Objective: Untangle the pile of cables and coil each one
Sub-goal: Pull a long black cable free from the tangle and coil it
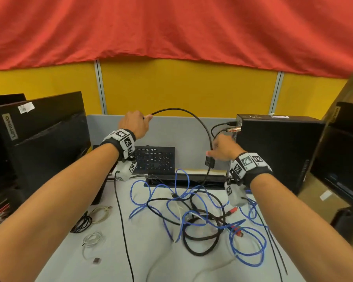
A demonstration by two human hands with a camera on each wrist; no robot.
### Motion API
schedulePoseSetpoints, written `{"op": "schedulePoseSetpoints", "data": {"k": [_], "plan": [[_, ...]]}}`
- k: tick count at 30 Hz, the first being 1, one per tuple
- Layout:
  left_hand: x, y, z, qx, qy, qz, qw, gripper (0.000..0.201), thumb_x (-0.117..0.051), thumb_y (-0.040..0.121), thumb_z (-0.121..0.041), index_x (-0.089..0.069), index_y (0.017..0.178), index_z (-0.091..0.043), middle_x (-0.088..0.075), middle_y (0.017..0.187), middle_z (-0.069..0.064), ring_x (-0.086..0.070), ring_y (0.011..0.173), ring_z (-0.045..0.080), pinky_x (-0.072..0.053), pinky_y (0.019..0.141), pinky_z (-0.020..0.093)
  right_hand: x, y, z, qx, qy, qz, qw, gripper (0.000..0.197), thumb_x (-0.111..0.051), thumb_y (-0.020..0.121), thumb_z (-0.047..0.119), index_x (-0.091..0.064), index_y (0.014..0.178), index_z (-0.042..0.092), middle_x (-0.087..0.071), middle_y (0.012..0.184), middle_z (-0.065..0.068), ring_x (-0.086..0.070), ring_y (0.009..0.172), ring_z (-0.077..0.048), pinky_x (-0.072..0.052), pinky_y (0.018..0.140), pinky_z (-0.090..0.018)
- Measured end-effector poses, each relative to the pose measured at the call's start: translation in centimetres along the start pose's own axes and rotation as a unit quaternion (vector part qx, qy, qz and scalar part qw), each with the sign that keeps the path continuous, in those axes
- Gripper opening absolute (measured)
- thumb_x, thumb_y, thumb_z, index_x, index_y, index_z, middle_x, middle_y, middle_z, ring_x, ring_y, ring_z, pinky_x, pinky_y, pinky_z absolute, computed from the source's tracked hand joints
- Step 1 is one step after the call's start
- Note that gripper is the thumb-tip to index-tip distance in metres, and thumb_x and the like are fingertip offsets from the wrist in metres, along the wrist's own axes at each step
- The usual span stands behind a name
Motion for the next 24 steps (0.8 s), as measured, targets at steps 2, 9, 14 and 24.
{"op": "schedulePoseSetpoints", "data": {"k": [2, 9, 14, 24], "plan": [[-0.3, -0.3, 0.6, 0.043, -0.025, 0.007, 0.999, 0.055, -0.042, 0.105, -0.044, -0.042, 0.060, -0.011, -0.041, 0.057, 0.005, -0.037, 0.050, 0.019, -0.027, 0.048, 0.027, -2.8, -0.4, -0.2, -0.015, 0.088, 0.082, 0.993, 0.027, -0.074, 0.093, 0.025, -0.072, 0.083, 0.000, -0.072, 0.072, -0.008, -0.060, 0.054, -0.013, -0.047, 0.050, -0.022], [-1.3, -0.8, 1.5, 0.089, -0.070, 0.040, 0.993, 0.055, -0.044, 0.104, -0.043, -0.041, 0.060, -0.011, -0.042, 0.058, 0.006, -0.038, 0.051, 0.019, -0.027, 0.048, 0.028, -7.0, -1.5, -0.1, -0.070, 0.212, 0.044, 0.974, 0.018, -0.067, 0.093, 0.009, -0.074, 0.086, -0.007, -0.074, 0.078, -0.023, -0.076, 0.088, -0.032, -0.062, 0.085, -0.038], [-3.9, -2.6, 4.1, 0.134, -0.075, 0.090, 0.984, 0.056, -0.040, 0.106, -0.043, -0.045, 0.062, -0.007, -0.046, 0.063, 0.010, -0.044, 0.058, 0.024, -0.037, 0.059, 0.031, 3.4, -1.9, 1.5, 0.038, 0.358, -0.401, 0.843, 0.016, -0.062, 0.099, 0.020, -0.069, 0.088, 0.011, -0.068, 0.062, 0.001, -0.068, 0.054, -0.011, -0.048, 0.054, -0.009], [-6.2, -5.0, 5.2, 0.264, -0.325, 0.153, 0.895, 0.044, -0.046, 0.103, -0.044, -0.056, 0.081, -0.007, -0.044, 0.060, 0.006, -0.035, 0.042, 0.019, -0.028, 0.041, 0.021, -2.5, -1.6, -2.1, -0.075, 0.091, -0.122, 0.985, 0.027, -0.059, 0.098, 0.024, -0.064, 0.084, 0.002, -0.062, 0.088, -0.020, -0.062, 0.094, -0.041, -0.050, 0.077, -0.040]]}}
Point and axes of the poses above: each hand's wrist, its own y-axis towards the middle knuckle, its own x-axis out of the back of the hand, z = x × y, the point moved 5 cm from there along y, towards the middle knuckle
